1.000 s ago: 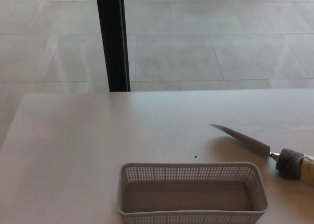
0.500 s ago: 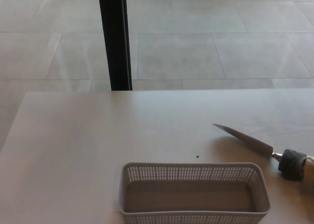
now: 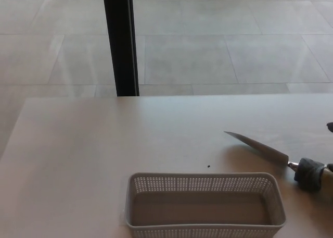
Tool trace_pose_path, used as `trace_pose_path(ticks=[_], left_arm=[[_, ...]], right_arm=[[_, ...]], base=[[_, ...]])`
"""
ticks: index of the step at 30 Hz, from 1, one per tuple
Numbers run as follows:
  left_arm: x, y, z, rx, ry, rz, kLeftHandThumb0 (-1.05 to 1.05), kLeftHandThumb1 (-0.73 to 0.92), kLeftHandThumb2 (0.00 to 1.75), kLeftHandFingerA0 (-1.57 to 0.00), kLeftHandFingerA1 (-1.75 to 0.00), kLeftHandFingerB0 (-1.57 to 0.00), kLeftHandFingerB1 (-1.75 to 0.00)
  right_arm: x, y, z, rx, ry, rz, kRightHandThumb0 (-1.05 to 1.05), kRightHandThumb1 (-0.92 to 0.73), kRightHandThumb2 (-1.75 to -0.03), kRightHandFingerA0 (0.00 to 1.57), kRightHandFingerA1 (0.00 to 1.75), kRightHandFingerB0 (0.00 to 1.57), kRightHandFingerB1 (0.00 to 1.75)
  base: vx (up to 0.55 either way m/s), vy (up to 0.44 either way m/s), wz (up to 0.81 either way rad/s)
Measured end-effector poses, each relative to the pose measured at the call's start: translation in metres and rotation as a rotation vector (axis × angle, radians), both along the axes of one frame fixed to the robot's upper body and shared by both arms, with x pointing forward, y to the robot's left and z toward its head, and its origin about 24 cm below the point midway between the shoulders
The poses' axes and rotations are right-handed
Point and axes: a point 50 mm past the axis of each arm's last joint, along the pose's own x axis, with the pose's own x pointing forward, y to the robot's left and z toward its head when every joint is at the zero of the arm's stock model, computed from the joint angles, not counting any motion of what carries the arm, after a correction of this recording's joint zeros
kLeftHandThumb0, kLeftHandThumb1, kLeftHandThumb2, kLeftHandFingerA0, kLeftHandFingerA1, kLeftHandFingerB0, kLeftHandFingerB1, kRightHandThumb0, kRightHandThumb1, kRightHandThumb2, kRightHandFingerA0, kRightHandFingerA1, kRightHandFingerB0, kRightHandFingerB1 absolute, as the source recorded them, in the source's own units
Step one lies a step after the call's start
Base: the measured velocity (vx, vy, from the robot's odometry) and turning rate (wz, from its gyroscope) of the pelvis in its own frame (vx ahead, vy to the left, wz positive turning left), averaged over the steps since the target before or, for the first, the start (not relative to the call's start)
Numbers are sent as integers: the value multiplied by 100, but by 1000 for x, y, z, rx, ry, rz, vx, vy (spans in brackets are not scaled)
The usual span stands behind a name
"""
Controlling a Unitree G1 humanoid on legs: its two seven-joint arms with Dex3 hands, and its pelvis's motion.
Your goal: A garden tool is kept on the righthand side and a container is kept on the lefthand side on a desk infront of the robot. the robot uses its right hand to pick up the garden tool and makes a scooping motion inside the container
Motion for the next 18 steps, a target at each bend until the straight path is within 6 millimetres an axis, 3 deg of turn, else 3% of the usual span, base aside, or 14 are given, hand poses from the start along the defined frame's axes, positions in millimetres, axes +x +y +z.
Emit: trace_pose_path(ticks=[1, 2, 3, 4, 5, 7, 12, 13, 14, 18], left_arm=[[0, 1, 0, 2, 1, -2, -19, -31, 75, -106, -111, -99, -106], [0, 1, 1, 5, 3, -4, -19, -28, 77, -104, -109, -98, -105], [-1, 2, 1, 7, 5, -6, -19, -32, 74, -106, -111, -98, -105], [-1, 3, 2, 10, 8, -7, -19, -32, 74, -106, -111, -98, -105], [-2, 3, 2, 11, 8, -7, -19, -31, 75, -105, -110, -95, -103], [-3, 4, 3, 15, 11, -7, -18, -31, 75, -107, -111, -108, -109], [-3, 5, 3, 18, 9, -13, -19, -29, 77, -105, -110, -96, -104], [-3, 5, 4, 19, 10, -16, -93, -30, 133, -98, -129, -87, -122], [-3, 6, 4, 21, 10, -19, -19, -31, 76, -109, -112, -100, -106], [-2, 5, 4, 22, 10, -24, -18, -30, 76, -108, -111, -101, -106]], right_arm=[[0, -2, -3, -18, 18, -5, -39, -35, -99, 1, 52, 0, 48], [0, -4, -7, -40, 36, -10, -84, -59, -95, 6, 42, 10, 40], [0, -5, -9, -54, 48, -13, -39, -35, -99, 1, 51, 0, 47], [0, -8, -12, -82, 69, -21, -39, -35, -99, 1, 51, 0, 47], [1, -10, -13, -99, 78, -25, -84, -74, -63, 13, 33, 21, 28], [1, -13, -16, -134, 97, -33, -84, -74, -63, 14, 35, 22, 28], [1, -15, -23, -205, 128, -33, -84, -74, -63, 18, 34, 23, 29], [1, -16, -24, -218, 135, -34, -84, -75, -63, 18, 35, 23, 28], [1, -17, -25, -233, 142, -35, -85, -75, -63, 18, 36, 23, 28], [1, -20, -31, -280, 168, -35, -81, -73, -63, 18, 37, 24, 29]], base=[[0, 0, 0], [0, 0, 0], [0, 0, 0], [0, 0, 0], [0, 0, 0], [0, 0, 0], [0, 0, 0], [0, 0, 0], [0, 0, 0], [0, 0, 0]])
